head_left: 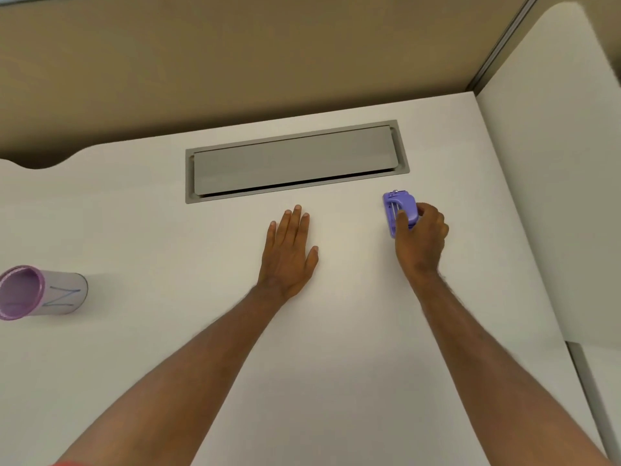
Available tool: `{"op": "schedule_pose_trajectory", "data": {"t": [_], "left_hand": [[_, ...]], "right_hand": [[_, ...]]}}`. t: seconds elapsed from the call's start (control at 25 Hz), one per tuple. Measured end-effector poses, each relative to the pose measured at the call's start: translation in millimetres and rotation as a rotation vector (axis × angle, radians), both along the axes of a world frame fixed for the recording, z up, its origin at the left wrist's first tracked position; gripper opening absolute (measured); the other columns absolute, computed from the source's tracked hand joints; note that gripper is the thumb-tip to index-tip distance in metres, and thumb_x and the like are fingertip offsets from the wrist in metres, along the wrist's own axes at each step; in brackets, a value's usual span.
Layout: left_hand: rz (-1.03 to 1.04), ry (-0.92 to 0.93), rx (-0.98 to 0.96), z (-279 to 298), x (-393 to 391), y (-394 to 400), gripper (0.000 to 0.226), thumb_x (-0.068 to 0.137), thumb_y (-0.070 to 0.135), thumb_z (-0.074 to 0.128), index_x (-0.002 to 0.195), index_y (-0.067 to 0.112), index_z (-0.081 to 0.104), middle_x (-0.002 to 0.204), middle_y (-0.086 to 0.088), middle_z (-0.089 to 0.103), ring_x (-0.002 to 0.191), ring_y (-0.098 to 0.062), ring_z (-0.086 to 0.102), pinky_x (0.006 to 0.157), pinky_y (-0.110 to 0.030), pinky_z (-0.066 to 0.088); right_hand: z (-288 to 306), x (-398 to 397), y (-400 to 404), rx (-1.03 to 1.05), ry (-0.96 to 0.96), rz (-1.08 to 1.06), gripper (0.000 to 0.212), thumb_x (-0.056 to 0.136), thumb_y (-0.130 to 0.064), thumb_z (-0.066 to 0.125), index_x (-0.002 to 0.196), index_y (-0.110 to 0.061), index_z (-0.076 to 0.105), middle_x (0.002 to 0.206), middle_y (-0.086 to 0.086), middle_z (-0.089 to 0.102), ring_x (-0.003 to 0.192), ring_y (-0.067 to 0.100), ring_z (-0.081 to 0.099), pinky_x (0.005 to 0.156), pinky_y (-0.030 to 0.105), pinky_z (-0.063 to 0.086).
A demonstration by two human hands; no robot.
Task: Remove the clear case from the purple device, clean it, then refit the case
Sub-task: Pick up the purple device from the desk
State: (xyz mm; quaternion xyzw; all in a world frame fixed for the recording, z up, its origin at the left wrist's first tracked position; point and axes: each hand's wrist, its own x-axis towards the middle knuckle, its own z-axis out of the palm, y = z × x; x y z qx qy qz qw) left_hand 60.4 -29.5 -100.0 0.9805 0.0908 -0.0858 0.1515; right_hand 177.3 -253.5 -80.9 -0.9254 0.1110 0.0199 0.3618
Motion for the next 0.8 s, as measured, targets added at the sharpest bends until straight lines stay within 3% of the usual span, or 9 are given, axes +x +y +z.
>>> {"op": "schedule_pose_trajectory", "data": {"t": [0.32, 0.52, 0.72, 0.8], "left_hand": [[-0.012, 0.026, 0.004, -7.2, -1.4, -0.3, 0.068, 0.105, 0.04, 0.033, 0.164, 0.014, 0.01, 0.174, -0.005, 0.005, 0.161, -0.023, 0.001, 0.13, -0.047, 0.003], [-0.033, 0.091, -0.032, 6.0, 3.1, 3.9, 0.07, 0.104, 0.041, 0.037, 0.164, 0.014, 0.011, 0.174, -0.005, 0.004, 0.16, -0.024, 0.001, 0.13, -0.046, 0.004], [0.008, 0.038, -0.157, 47.4, 3.0, 2.4, 0.068, 0.105, 0.044, 0.039, 0.163, 0.017, 0.016, 0.173, -0.005, 0.01, 0.16, -0.023, 0.007, 0.13, -0.046, 0.003], [0.099, -0.04, -0.312, 73.6, -6.1, 0.0, 0.064, 0.105, 0.046, 0.039, 0.161, 0.02, 0.023, 0.171, -0.002, 0.022, 0.158, -0.02, 0.018, 0.129, -0.045, 0.009]], "right_hand": [[-7.5, 9.5, -2.6, 0.033, 0.057, -0.043, 0.029, 0.1, -0.031, 0.059, 0.102, -0.002, 0.063, 0.112, 0.017, 0.064, 0.107, 0.037, 0.054, 0.079, 0.037, 0.04], [11.1, 7.3, 4.6, 0.313, 0.076, -0.021, 0.019, 0.095, -0.026, 0.062, 0.09, -0.008, 0.059, 0.082, -0.002, 0.056, 0.074, 0.019, 0.05, 0.069, 0.031, 0.044], [57.6, -20.1, 35.6, 0.379, -0.031, 0.069, 0.005, 0.094, -0.022, 0.065, 0.091, -0.019, 0.062, 0.088, -0.005, 0.063, 0.078, 0.016, 0.056, 0.067, 0.025, 0.045], [80.8, -42.4, 53.8, 0.362, -0.095, 0.135, 0.007, 0.093, -0.022, 0.069, 0.098, -0.018, 0.065, 0.1, -0.002, 0.065, 0.085, 0.018, 0.061, 0.067, 0.015, 0.045]]}}
